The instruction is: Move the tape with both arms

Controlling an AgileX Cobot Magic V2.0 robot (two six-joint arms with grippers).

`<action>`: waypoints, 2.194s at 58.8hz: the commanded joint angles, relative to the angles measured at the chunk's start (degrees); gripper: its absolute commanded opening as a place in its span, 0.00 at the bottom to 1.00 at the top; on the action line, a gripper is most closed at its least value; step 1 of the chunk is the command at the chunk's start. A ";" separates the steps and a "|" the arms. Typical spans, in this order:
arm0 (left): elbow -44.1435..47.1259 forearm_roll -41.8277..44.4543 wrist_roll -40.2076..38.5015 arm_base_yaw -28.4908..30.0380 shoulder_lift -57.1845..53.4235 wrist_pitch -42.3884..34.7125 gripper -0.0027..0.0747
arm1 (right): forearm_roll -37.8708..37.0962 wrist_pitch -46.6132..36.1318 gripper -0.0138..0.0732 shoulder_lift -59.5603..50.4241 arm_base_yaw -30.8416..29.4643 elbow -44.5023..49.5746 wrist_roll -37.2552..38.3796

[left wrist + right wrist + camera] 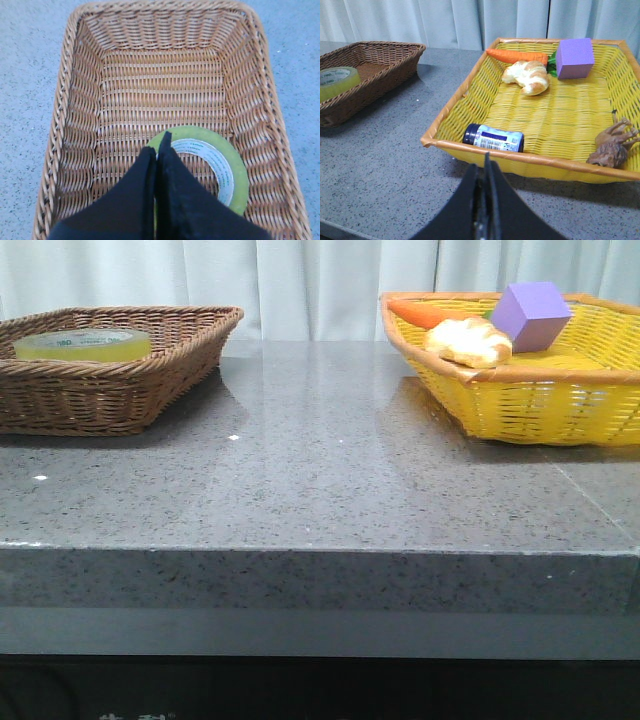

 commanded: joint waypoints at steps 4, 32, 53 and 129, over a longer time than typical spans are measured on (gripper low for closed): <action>5.42 -0.76 0.35 -0.02 -8.61 -8.66 0.01 | -0.13 -4.68 0.11 0.44 -0.49 -1.49 -0.05; 48.17 -2.12 0.35 -0.02 -42.02 -30.44 0.01 | -0.13 -4.73 0.11 0.44 -0.49 -1.49 -0.05; 69.35 -2.21 0.35 -0.02 -74.45 -31.45 0.01 | -0.13 -4.73 0.11 0.44 -0.49 -1.49 -0.05; 89.01 0.13 -0.04 5.67 -91.13 -33.70 0.01 | -0.13 -4.74 0.11 0.44 -0.49 -1.49 -0.05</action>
